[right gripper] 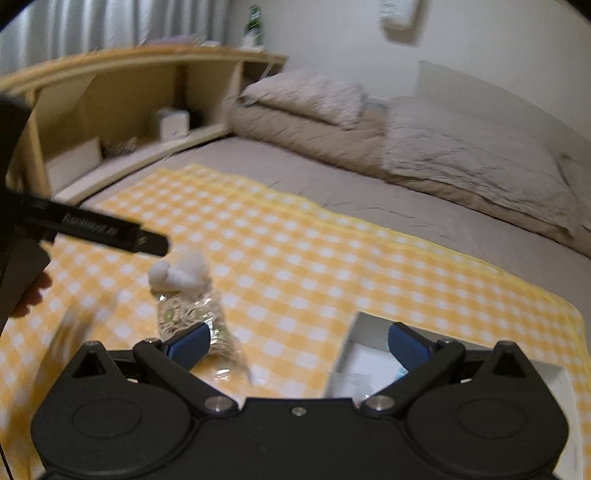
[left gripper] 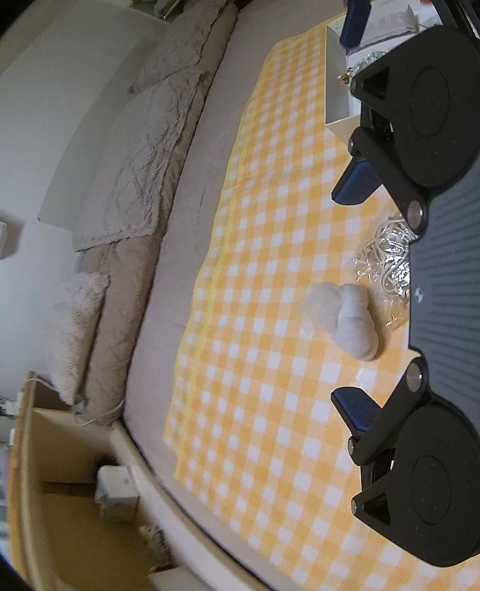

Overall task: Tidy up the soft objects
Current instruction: 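Move both tools back toward the cotton ball and bagged beads, then grasp the cotton ball with the left tool while the right tool grasps the bagged beads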

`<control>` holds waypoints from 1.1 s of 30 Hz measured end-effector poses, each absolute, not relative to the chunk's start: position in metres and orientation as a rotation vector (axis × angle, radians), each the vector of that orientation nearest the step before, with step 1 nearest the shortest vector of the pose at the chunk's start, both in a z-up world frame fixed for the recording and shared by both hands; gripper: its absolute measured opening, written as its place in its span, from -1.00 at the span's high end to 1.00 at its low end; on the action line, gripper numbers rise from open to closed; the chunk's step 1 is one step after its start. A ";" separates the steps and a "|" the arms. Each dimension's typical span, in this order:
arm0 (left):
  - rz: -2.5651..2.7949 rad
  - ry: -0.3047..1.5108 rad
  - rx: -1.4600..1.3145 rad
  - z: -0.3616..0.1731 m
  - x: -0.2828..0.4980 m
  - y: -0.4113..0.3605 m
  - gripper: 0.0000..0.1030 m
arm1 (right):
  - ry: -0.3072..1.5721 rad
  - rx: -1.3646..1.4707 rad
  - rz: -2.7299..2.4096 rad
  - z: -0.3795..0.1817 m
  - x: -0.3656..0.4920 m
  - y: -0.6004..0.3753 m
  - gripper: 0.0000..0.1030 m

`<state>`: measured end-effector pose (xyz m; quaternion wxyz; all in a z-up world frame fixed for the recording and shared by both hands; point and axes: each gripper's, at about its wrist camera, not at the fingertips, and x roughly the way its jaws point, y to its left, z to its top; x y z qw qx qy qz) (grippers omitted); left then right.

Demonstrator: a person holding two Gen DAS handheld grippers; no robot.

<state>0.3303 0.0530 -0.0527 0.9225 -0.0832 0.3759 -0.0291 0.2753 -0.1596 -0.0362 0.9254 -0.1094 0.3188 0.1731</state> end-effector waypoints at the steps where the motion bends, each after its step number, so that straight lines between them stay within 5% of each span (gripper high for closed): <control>1: -0.064 0.780 -0.179 -0.056 0.334 0.054 -1.00 | 0.657 -0.241 0.373 -0.039 0.279 -0.154 -1.00; 10: -0.076 0.865 -0.204 -0.085 0.359 0.061 -0.63 | 0.737 -0.200 0.590 -0.066 0.310 -0.122 -1.00; 18: -0.092 0.900 -0.172 -0.105 0.377 0.057 -0.58 | 0.803 -0.220 0.704 -0.092 0.333 -0.100 -1.00; 28: -0.077 0.935 -0.143 -0.112 0.381 0.058 -0.03 | 0.869 -0.257 0.707 -0.113 0.342 -0.081 -0.99; 33: -0.068 0.943 -0.122 -0.112 0.381 0.055 0.15 | 0.884 -0.275 0.706 -0.112 0.337 -0.080 -0.51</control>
